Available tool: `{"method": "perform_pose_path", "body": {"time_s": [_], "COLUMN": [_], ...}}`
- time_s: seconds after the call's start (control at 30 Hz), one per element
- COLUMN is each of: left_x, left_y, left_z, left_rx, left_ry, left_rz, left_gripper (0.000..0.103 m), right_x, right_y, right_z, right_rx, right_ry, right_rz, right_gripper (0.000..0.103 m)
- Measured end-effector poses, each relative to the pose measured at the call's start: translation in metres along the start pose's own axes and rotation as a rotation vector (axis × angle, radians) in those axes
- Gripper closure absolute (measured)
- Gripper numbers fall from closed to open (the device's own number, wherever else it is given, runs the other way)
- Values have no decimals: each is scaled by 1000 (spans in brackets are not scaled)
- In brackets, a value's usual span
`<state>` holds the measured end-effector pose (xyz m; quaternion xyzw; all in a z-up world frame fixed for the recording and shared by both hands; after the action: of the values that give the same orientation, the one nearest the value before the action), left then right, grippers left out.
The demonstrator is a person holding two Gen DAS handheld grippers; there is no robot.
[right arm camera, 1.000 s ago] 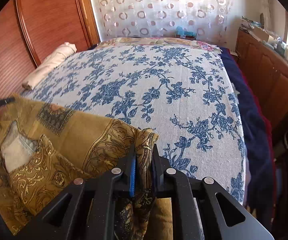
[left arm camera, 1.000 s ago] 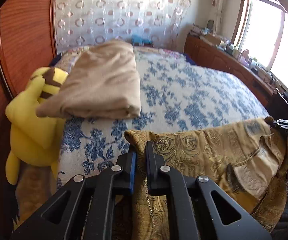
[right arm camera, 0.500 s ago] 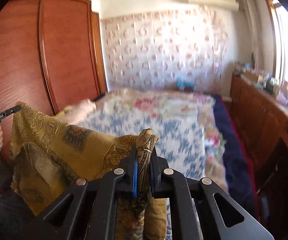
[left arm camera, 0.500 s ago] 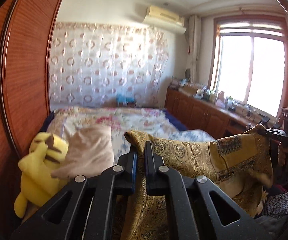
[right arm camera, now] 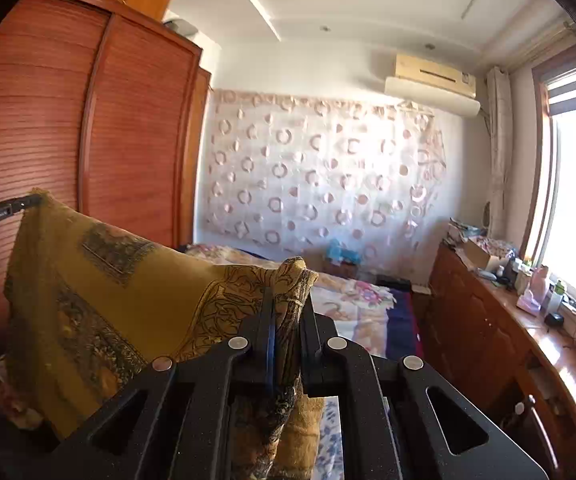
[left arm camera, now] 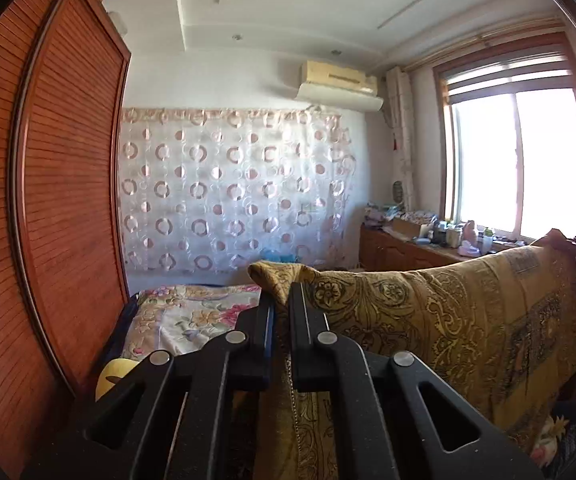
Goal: Fold small clothes
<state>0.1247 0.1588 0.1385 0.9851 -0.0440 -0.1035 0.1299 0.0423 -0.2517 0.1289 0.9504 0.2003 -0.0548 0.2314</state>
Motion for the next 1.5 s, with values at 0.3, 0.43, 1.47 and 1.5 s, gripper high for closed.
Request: {"method": "perform_pose_path", "body": {"time_s": [0.3,0.43,1.47,1.5], "left_x": [142,134,106,106], "left_y": [-43,-53,-7,-5], "left_z": [59,93,290,290], "left_rx": [71,56,68,79], "left_ry": [-135,-201,-698,-696], "left_rz": [-141,-108,-86,-90], "left_gripper": [76,45,22,22], "right_x": [202,225,67,69], "right_y": [1,-9,1,2], "right_z": [36,68,191,194], "right_rx": [118,211,306,304], "right_ry": [-343,-376,-549,-564], "right_rz": [102,61,-160,-155], "right_gripper": [63,62,69,73]}}
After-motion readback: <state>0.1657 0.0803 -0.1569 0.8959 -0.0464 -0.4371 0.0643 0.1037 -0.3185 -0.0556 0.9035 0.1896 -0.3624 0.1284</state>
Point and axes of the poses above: each gripper's, at about its wrist camera, not at the fingertips, and x roughly the way its jaws point, y to its right, z to its underside, the point moved 5 cm from there along x, roughly the way its jaws point, and after that the axes turned 14 degrees about -x, right-handed, at the moved point
